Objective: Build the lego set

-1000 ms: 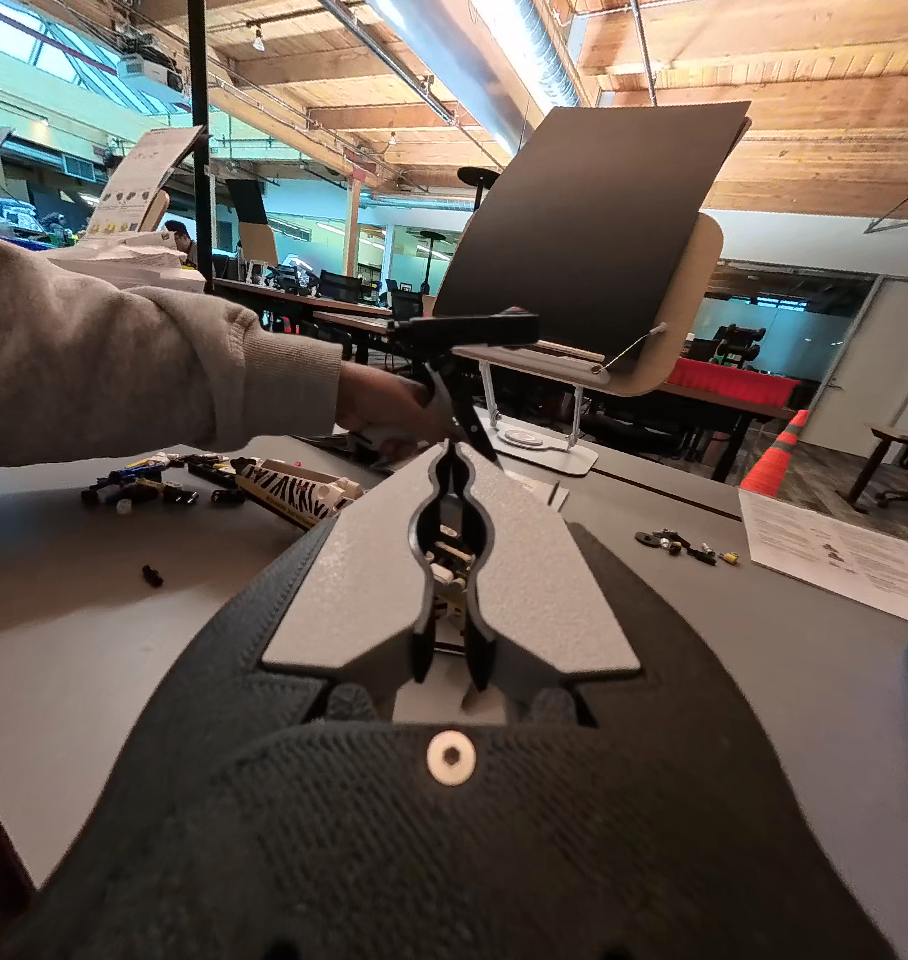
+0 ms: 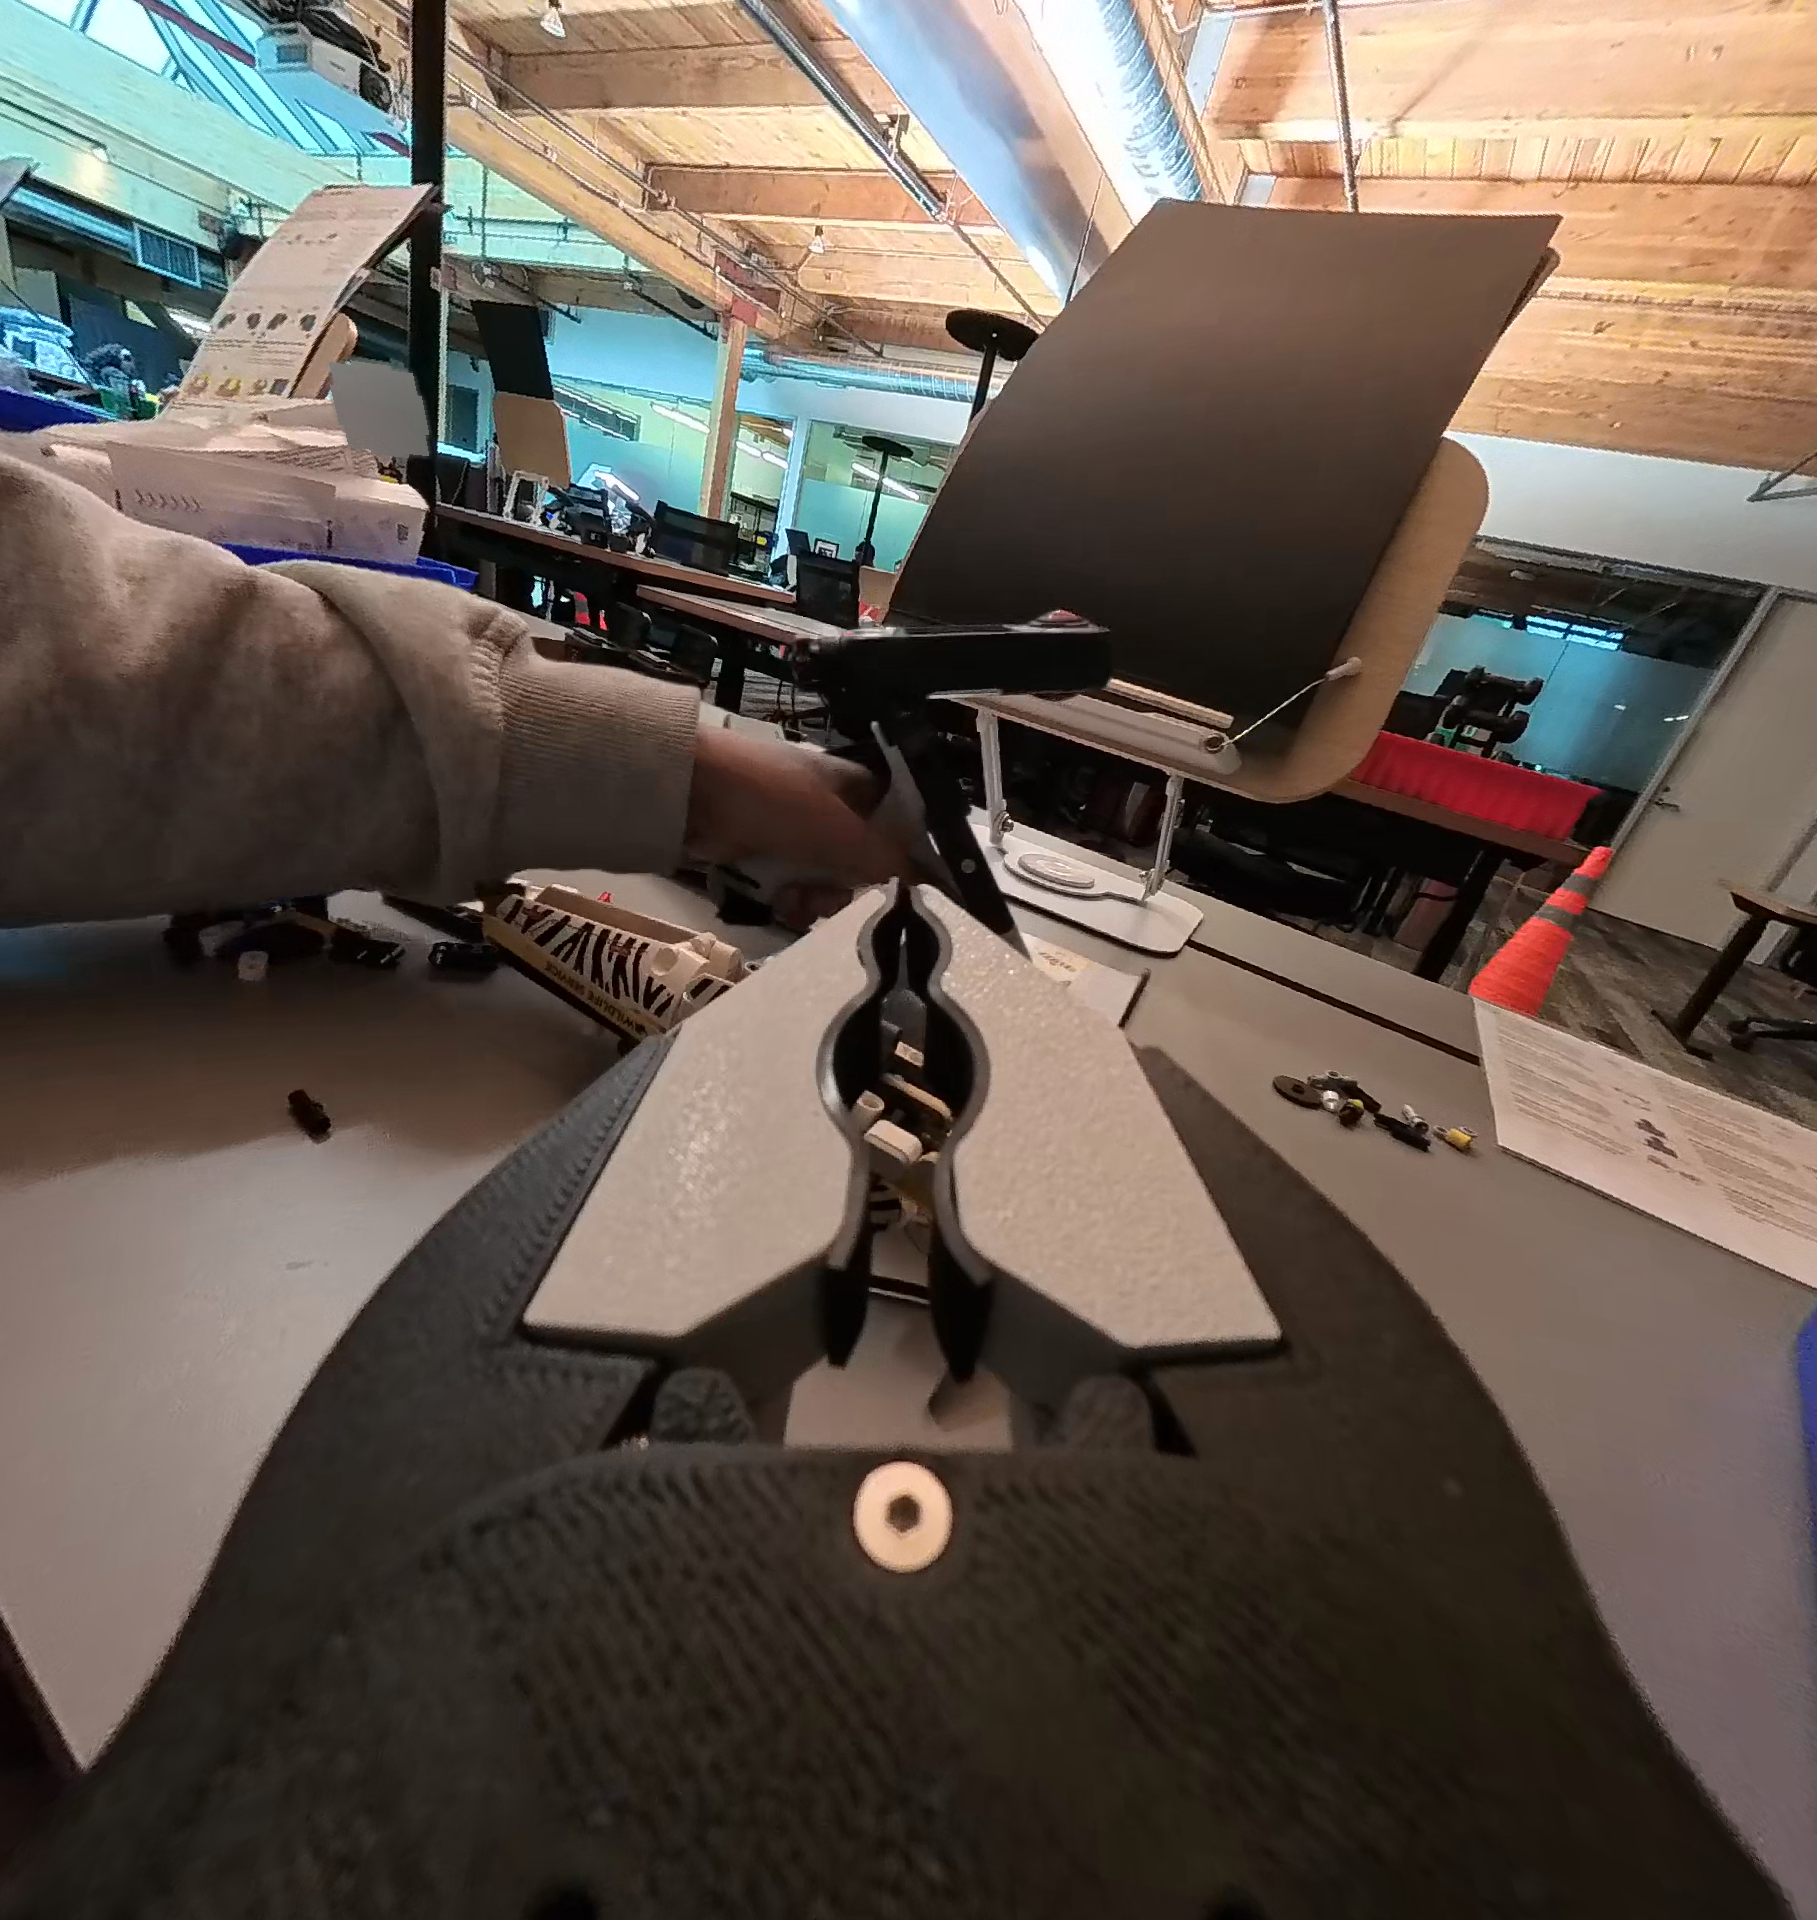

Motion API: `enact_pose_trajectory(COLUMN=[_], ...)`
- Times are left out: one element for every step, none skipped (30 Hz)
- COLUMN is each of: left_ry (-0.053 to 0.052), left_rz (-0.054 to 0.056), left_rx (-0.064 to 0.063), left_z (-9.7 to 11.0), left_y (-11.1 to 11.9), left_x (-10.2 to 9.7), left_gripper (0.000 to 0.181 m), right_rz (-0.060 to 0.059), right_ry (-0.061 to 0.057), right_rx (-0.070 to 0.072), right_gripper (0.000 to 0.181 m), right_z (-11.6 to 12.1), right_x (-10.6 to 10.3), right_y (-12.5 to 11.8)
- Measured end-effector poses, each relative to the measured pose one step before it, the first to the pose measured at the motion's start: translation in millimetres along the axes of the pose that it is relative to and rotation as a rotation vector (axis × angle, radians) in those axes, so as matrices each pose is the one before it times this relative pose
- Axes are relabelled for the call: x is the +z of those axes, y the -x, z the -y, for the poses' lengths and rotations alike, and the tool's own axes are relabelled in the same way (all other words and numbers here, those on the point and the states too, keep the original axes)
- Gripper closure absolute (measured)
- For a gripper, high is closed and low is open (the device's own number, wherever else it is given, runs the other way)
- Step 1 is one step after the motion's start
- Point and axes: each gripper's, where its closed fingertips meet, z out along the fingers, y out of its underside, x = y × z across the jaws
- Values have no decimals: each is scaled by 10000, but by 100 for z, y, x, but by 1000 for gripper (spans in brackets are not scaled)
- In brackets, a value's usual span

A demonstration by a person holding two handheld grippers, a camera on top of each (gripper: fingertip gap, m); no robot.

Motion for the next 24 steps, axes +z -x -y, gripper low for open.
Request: enact_pose_trajectory(left_ry=[59,3,-26,-21,-35,-52,-92,-149,-183,-201,-124,-2,27,-16,-49,-24,10,48,75,44,-5,-92,-63,25], left_rz=[-75,-74,-54,-19,-33,-85,-180,-319,-419,-372,-65,338,464,336,149,81,48,12,-149,-411,-351,-203,63,436], left_rx=[-4,54,23,-25,-90,-127,-172,-326,-460,-485,-283,4,241,353,268,84,73,52,-82,-229,-277,-113,49,239], left_z=[72,60,49,27,46,57,105,185,243,251,121,-51,-88,-68,-39,-39,-22,-20,41,152,188,224,112,-31], left_y=[-207,-306,-284,-157,-79,-39,-68,-176,-244,-187,197,654,717,421,74,-10,2,-25,-257,-631,-576,-374,-18,463], left_x=[-11,-16,-22,-12,-4,-32,-49,-73,-99,-66,-29,9,48,57,22,13,10,3,-34,-64,43,104,170,166], left_gripper=[109,115,120,123,125,125,123,119,113,111,115,130,146,154,155,154,154,153,149,135,123,116,115,124], right_rz=[7,13,15,12,11,11,10,10,10,10,11,14,16,14,11,11,10,11,14,11,6,3,5,6], right_ry=[12,18,23,21,18,16,15,16,18,20,21,21,25,24,19,21,21,22,24,22,12,7,11,14], right_rx=[-58,-62,-63,-65,-63,-61,-61,-57,-56,-59,-60,-61,-63,-68,-74,-76,-76,-71,-63,-56,-52,-46,-40,-35], right_gripper=[181,181,181,181,181,181,181,181,181,181,181,181,181,181,181,181,181,181,181,181,181,181,181,181], right_z=[0,-10,-13,-11,-4,-10,1,-12,-4,-15,-6,-16,-21,-25,-2,-13,-21,-17,-14,-24,-1,-4,-8,-6], right_x=[10,15,15,16,19,7,9,16,16,13,14,25,22,25,24,9,21,28,24,30,14,3,17,12], right_y=[88,92,101,97,97,93,90,93,90,91,89,101,103,107,108,104,111,101,99,91,70,69,58,50])
